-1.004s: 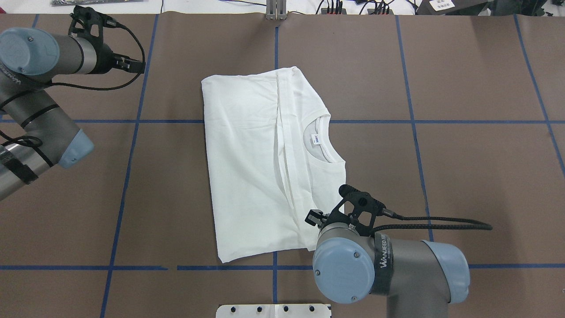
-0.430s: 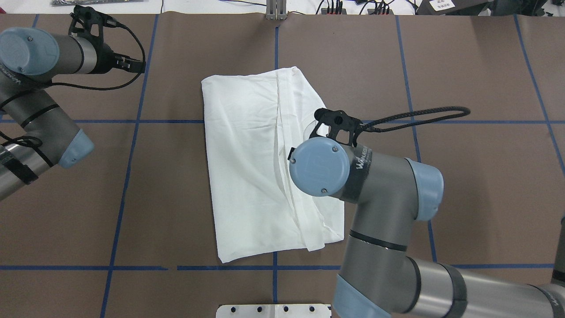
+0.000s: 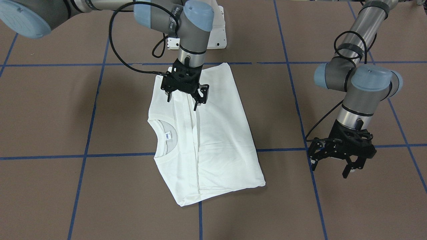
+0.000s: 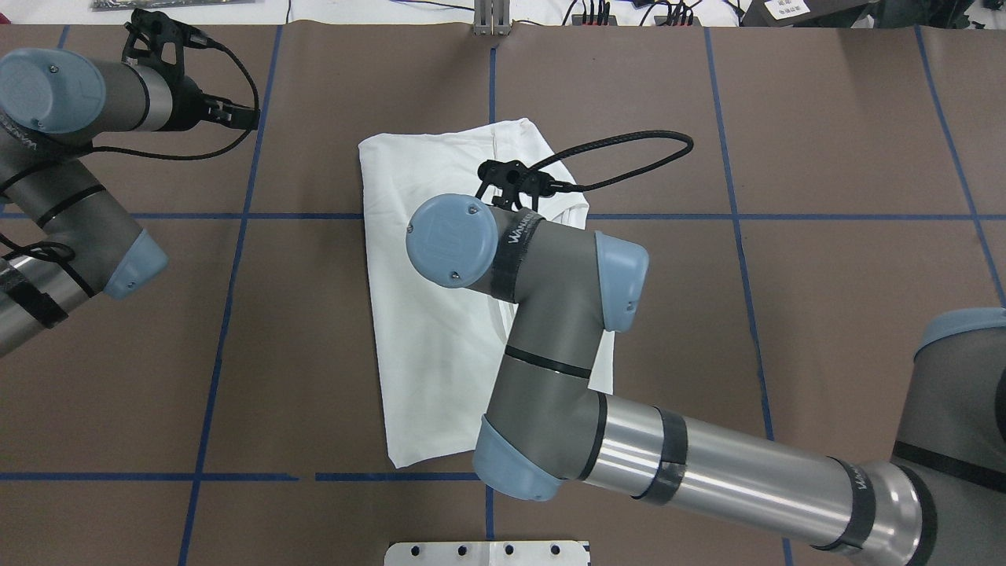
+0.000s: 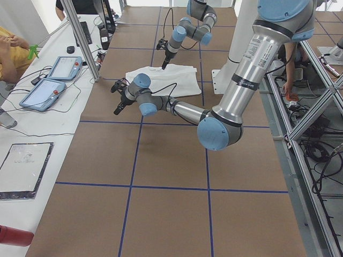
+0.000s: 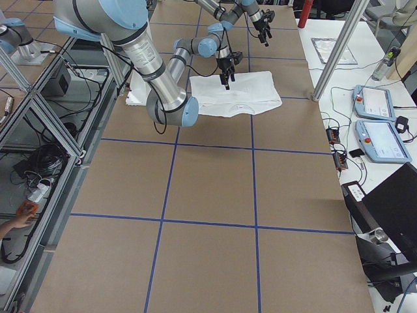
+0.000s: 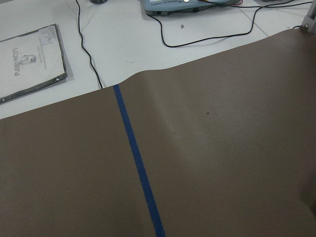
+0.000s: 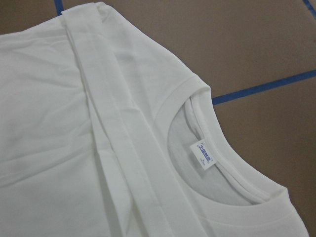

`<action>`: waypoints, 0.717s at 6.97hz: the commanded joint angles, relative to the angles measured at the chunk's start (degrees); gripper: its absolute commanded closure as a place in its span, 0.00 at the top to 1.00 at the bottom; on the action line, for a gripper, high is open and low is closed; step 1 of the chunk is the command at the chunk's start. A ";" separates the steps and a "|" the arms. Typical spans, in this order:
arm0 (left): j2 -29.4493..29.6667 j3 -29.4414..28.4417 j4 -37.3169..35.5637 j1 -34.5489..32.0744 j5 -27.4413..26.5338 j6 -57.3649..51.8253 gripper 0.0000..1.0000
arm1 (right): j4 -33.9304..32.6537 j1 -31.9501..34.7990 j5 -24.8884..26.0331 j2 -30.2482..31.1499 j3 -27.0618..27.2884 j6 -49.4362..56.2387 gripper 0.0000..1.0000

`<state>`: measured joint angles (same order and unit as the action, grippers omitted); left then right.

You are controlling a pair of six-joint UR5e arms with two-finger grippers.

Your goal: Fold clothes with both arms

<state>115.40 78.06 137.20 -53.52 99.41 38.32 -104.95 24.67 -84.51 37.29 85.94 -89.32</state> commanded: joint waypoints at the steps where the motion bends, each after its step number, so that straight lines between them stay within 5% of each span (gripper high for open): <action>1: 0.00 -0.01 0.00 0.00 0.00 0.35 1.00 | 2.12 -0.06 -0.04 -5.28 -8.91 0.29 0.73; 3: 0.00 -0.01 0.00 0.00 0.00 0.35 1.00 | 5.45 -0.76 -0.13 -6.80 -13.77 3.34 0.47; 5: -0.09 -0.01 0.00 0.00 0.00 0.35 1.00 | 5.28 -0.85 -0.13 -6.18 -13.60 10.03 0.38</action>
<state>115.38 78.05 137.20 -53.53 99.40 38.67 -99.78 23.92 -84.56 30.82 72.51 -82.30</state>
